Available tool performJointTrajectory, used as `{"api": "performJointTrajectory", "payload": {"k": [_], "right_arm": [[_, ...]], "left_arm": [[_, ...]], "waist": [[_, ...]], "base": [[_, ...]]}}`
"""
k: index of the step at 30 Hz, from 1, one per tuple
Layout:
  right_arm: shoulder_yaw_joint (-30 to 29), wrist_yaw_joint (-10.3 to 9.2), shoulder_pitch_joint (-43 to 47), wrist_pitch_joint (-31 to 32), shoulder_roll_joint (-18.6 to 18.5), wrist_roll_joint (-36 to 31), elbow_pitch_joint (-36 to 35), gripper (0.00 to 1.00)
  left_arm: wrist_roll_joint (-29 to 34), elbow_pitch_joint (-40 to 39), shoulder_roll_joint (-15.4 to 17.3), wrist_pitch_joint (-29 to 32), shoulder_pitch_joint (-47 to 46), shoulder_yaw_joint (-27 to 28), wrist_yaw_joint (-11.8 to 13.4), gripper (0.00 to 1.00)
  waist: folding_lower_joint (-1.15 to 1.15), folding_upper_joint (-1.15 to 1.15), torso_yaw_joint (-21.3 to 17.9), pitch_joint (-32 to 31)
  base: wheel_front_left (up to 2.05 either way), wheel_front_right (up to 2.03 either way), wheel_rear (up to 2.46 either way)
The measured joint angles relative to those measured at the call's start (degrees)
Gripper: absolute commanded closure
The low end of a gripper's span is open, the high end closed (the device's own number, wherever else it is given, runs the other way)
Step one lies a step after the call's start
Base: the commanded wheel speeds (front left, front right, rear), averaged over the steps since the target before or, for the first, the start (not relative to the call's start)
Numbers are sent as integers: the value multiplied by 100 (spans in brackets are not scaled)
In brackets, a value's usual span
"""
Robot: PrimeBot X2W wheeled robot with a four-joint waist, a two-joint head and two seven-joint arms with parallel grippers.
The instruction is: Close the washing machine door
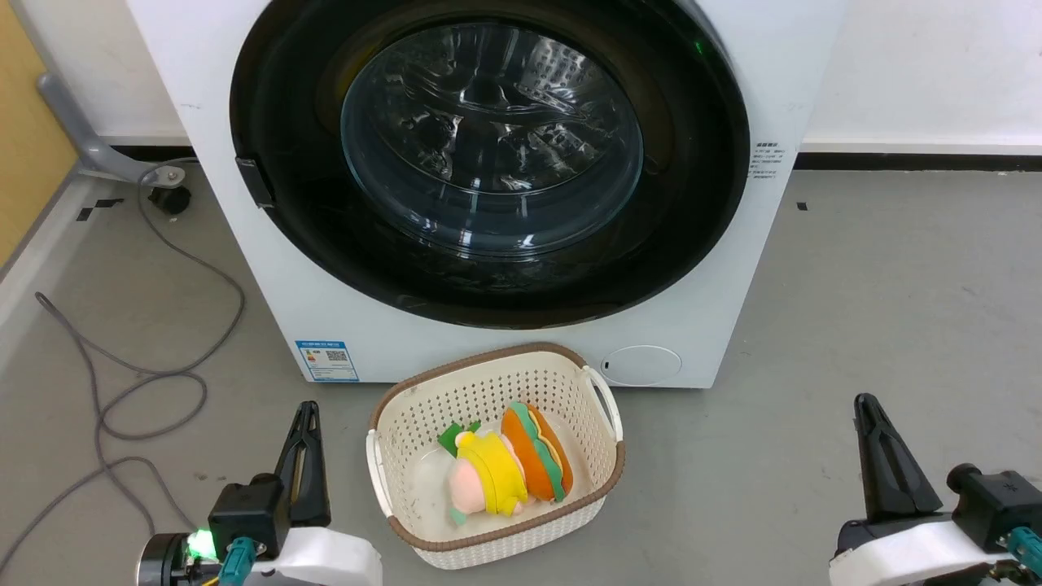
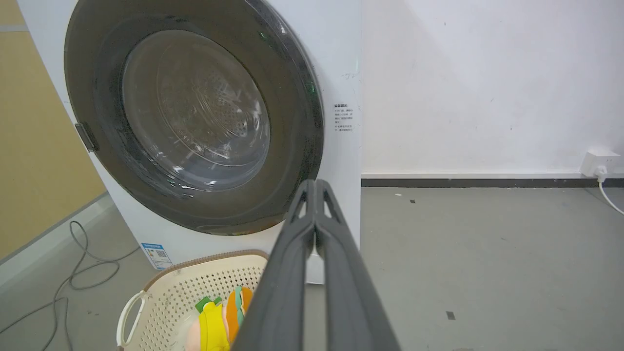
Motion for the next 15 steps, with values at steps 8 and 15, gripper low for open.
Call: {"api": "performJointTrajectory", "payload": {"k": [8, 15], "right_arm": [[30, 0, 0, 94, 0, -40, -46, 100], [63, 0, 0, 163, 0, -114, -86, 100]], "left_arm": [[20, -37, 0, 91, 0, 20, -47, 100], [43, -66, -1, 166, 0, 36, -89, 100]], "waist": [[0, 0, 2, -2], [0, 0, 4, -5]], "base": [[0, 0, 0], [0, 0, 0]]}}
